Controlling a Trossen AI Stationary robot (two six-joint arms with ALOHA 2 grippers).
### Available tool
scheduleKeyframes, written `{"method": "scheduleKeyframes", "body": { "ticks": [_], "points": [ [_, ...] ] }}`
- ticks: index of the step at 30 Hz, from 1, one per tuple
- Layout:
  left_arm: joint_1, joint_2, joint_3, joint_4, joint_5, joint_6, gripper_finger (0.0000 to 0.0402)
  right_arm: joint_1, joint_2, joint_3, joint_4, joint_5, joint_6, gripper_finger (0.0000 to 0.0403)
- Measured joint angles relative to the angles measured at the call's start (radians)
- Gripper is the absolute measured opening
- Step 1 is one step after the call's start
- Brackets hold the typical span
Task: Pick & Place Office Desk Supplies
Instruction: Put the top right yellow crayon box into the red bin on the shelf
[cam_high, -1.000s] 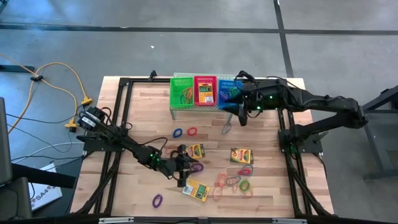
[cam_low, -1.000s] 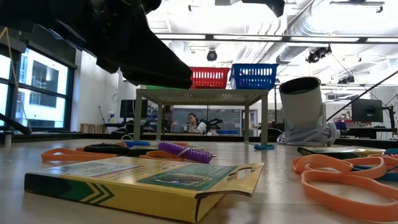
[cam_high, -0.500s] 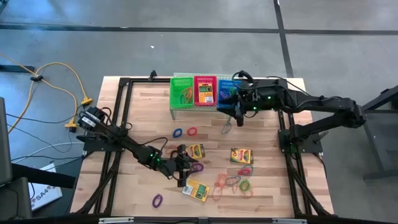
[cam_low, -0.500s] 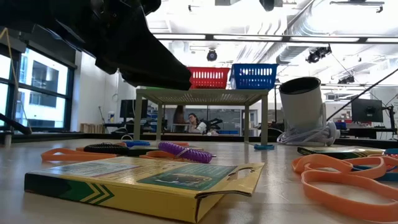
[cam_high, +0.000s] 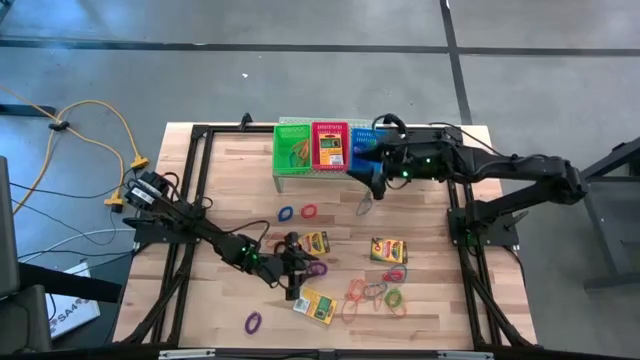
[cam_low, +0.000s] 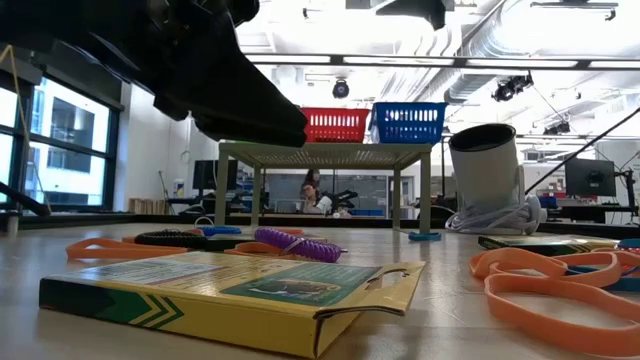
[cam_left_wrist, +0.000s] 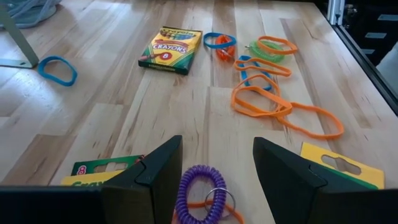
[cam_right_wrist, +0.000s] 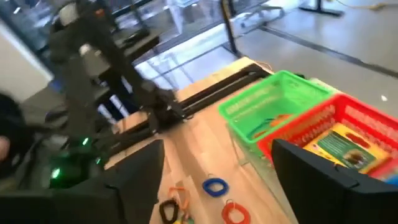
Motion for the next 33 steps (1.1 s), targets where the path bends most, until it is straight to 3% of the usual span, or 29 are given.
{"method": "scheduleKeyframes", "body": {
  "ticks": [3, 11, 17, 20, 24, 30, 33],
  "points": [
    [0.000, 0.000, 0.000, 0.000, -0.001, -0.001, 0.0190, 0.020, 0.000, 0.000, 0.011, -0.035, -0.042, 0.0302],
    [0.000, 0.000, 0.000, 0.000, -0.001, -0.002, 0.0190, 0.073, 0.000, 0.000, 0.011, -0.003, -0.029, 0.0311],
    [0.000, 0.000, 0.000, 0.000, -0.001, -0.010, 0.0190, 0.109, 0.007, 0.000, 0.042, 0.002, -0.011, 0.0350],
    [0.000, 0.000, 0.000, 0.000, -0.001, -0.017, 0.0190, 0.141, 0.017, 0.002, 0.034, -0.067, -0.036, 0.0366],
    [0.000, 0.000, 0.000, -0.015, 0.000, -0.027, 0.0190, 0.195, 0.017, 0.002, -0.176, -0.110, -0.037, 0.0370],
    [0.001, 0.000, 0.000, -0.042, 0.003, -0.054, 0.0190, 0.337, 0.018, 0.000, -0.634, 0.099, 0.234, 0.0367],
    [0.004, 0.000, 0.000, -0.040, 0.002, -0.055, 0.0190, 0.410, 0.016, -0.041, -0.716, 0.138, 0.338, 0.0366]
  ]
}}
